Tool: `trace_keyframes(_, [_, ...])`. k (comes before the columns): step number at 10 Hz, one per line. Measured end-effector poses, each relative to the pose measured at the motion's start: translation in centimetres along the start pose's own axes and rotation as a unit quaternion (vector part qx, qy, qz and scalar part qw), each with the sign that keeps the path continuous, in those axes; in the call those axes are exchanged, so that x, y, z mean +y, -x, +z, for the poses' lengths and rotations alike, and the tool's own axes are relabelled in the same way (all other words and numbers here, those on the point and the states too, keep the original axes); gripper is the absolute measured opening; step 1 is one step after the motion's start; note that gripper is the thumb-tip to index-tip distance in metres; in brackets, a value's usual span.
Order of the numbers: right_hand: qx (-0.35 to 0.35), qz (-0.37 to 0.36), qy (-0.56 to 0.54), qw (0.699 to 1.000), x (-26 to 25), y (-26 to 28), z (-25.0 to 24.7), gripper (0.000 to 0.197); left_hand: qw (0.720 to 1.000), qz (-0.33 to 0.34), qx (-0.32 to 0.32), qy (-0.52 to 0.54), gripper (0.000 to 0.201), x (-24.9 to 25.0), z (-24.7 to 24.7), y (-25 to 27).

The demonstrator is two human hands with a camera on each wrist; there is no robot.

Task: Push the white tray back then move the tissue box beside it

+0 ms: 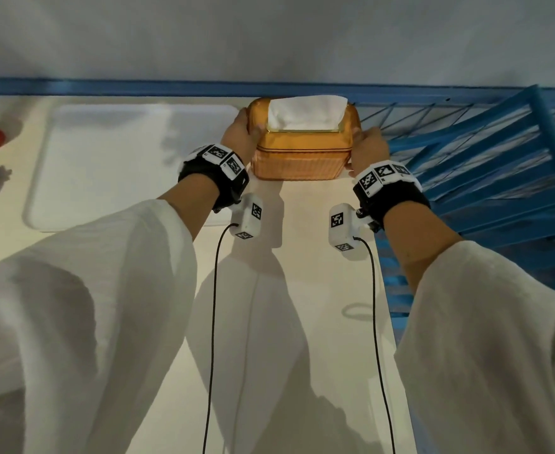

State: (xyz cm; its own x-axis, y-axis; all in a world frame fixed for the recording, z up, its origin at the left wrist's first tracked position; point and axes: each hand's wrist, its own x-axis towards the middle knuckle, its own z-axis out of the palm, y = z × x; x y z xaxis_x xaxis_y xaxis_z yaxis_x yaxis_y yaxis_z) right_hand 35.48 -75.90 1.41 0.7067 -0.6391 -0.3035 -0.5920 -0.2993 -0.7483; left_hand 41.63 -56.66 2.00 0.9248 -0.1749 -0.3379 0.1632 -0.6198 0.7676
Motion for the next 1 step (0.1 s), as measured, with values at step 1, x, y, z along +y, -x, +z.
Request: trace_keyframes(1, [-0.003,0.002,-0.026,1.000,0.20,0.78,-0.35,0.048,1.000,-0.017,0.000,0.012,0.065,-0.19,-0.16,0.38])
